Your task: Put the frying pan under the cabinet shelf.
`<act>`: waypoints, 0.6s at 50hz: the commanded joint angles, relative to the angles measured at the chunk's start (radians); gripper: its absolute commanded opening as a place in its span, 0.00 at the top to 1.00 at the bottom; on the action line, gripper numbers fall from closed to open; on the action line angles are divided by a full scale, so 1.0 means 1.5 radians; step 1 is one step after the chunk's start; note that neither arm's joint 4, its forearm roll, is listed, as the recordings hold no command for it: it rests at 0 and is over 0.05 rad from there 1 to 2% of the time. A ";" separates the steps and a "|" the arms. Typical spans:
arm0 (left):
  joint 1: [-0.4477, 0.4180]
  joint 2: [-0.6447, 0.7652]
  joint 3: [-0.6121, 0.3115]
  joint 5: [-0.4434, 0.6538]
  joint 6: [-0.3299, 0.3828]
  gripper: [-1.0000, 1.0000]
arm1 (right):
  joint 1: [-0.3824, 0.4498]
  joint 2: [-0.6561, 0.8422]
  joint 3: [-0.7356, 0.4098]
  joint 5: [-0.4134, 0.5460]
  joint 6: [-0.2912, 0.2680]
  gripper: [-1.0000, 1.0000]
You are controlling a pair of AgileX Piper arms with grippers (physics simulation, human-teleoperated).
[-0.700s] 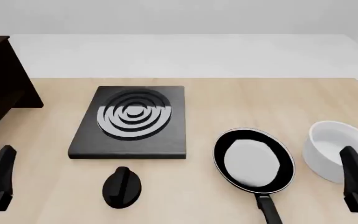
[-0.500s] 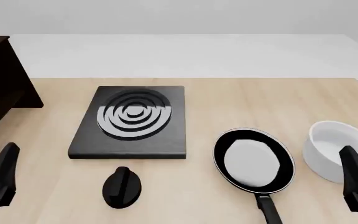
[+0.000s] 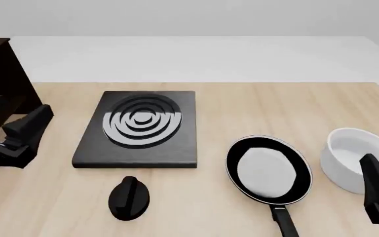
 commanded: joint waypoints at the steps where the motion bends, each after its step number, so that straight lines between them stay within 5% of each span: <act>1: -0.064 0.191 -0.162 0.034 0.004 0.00 | 0.000 0.001 -0.001 0.000 0.000 0.00; 6: -0.128 0.259 -0.241 0.083 -0.021 0.00 | 0.000 0.001 -0.003 0.003 0.000 0.00; 11: -0.142 0.313 -0.306 0.106 0.031 0.00 | 0.000 0.003 -0.001 -0.001 0.000 0.00; 15: -0.147 0.353 -0.340 0.127 0.007 0.00 | 0.000 0.003 -0.001 -0.002 0.001 0.00; 17: -0.162 0.366 -0.359 0.134 0.040 0.00 | 0.000 0.003 -0.001 -0.002 0.002 0.00; 18: -0.177 0.400 -0.389 0.162 -0.004 0.00 | 0.000 0.003 -0.001 -0.002 0.000 0.00; 24: -0.206 0.448 -0.436 0.199 -0.021 0.00 | 0.000 0.003 -0.002 -0.001 0.002 0.00; 25: -0.200 0.489 -0.471 0.233 -0.061 0.00 | 0.000 0.002 -0.002 0.000 0.000 0.00; 30: -0.215 0.510 -0.509 0.247 -0.041 0.00 | 0.000 0.001 -0.003 0.002 0.001 0.00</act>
